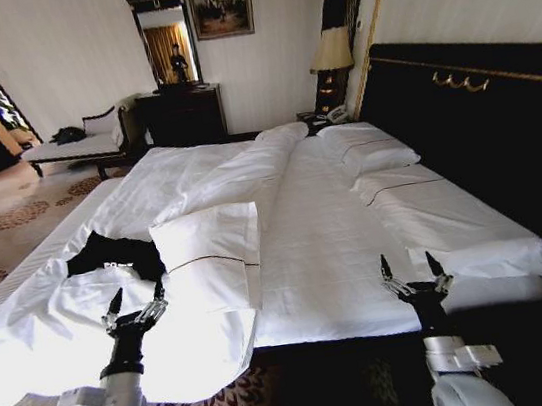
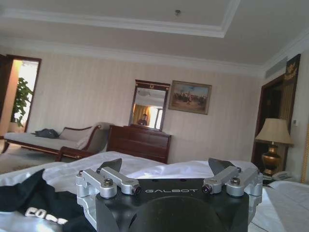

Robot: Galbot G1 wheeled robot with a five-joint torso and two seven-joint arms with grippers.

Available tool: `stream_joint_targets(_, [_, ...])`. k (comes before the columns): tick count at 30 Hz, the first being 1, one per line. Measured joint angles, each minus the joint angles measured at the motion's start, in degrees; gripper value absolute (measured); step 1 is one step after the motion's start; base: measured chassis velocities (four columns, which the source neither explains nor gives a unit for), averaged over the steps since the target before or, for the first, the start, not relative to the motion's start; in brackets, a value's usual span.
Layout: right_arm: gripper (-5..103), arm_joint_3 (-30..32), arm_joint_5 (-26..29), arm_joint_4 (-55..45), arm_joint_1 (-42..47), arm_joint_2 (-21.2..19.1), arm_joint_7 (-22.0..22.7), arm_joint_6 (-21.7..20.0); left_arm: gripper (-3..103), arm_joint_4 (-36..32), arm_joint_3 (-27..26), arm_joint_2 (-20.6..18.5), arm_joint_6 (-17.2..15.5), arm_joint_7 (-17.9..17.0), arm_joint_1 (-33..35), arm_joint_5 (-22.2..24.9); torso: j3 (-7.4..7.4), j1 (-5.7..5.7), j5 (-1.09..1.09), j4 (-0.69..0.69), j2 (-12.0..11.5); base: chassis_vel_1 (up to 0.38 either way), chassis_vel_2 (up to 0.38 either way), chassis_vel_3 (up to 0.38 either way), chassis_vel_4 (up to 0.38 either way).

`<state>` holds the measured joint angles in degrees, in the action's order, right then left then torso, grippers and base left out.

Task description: Fold the clothes on the bed.

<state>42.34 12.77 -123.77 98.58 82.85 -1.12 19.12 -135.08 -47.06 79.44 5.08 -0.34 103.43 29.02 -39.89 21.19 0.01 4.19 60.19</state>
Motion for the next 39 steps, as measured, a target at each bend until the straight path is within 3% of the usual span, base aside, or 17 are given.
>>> stream_joint_targets(7, [100, -0.91, -0.11, 1.16, -1.21, -0.26, -0.07, -0.05, 100, 0.33, -0.62, 1.10, 1.21, 0.11, 1.15, -0.10, 0.00, 0.00, 0.01, 0.00, 0.00, 0.057, 0.079, -0.046, -0.082])
stream_joint_targets(39, [100, -0.45, 2.17, 0.97, -2.01, -1.68, -1.21, 0.02, 100, -2.12, -0.70, 2.61, 0.92, 0.08, 2.63, -1.79, 0.00, 0.02, -0.01, 0.00, 0.00, 0.059, 0.087, -0.060, -0.085])
